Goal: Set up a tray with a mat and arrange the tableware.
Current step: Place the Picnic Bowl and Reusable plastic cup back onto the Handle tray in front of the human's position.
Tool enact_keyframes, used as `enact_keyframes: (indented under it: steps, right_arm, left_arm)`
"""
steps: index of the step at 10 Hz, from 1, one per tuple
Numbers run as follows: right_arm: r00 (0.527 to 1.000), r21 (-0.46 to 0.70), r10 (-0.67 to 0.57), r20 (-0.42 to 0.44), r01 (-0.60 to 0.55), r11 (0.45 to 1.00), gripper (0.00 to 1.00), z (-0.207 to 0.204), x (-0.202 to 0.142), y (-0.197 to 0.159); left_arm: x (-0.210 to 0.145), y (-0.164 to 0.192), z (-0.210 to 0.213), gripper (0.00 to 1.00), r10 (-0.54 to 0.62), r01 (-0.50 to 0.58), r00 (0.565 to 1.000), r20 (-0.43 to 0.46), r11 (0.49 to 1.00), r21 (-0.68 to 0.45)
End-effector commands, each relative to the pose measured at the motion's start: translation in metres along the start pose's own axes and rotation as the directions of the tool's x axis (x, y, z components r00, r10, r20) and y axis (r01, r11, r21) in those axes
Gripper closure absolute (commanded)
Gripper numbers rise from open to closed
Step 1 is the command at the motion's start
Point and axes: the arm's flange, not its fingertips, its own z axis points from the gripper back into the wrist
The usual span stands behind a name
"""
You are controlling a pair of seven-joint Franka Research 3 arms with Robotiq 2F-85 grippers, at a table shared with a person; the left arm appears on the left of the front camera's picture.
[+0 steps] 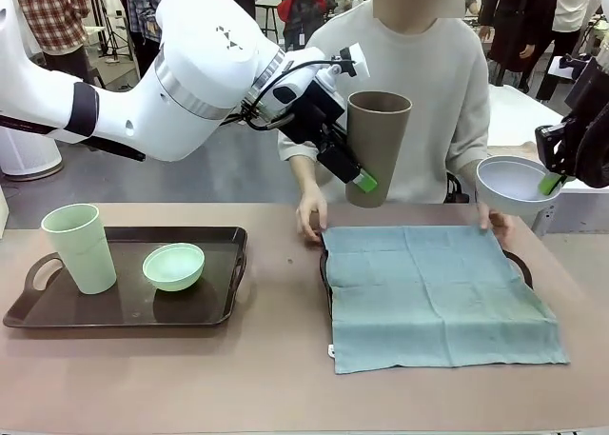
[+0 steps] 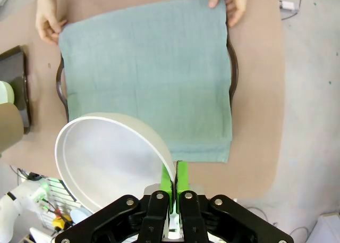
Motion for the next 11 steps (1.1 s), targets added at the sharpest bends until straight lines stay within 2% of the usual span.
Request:
enact_keyframes:
  steps: [1, 11]
  right_arm:
    - [1.0, 0.003, 0.0, 0.007, 0.0, 1.0, 1.0, -0.0012, 0.0024, -0.0005]
    - [1.0, 0.003, 0.0, 0.007, 0.0, 1.0, 1.0, -0.0012, 0.0024, -0.0005]
  left_arm:
    - [0.0022, 0.0, 0.0011, 1.0, -0.002, 0.002, 1.0, 0.006, 1.0, -0.001]
    - [0.0022, 0.0, 0.0011, 1.0, -0.002, 0.002, 1.0, 0.006, 1.0, -0.001]
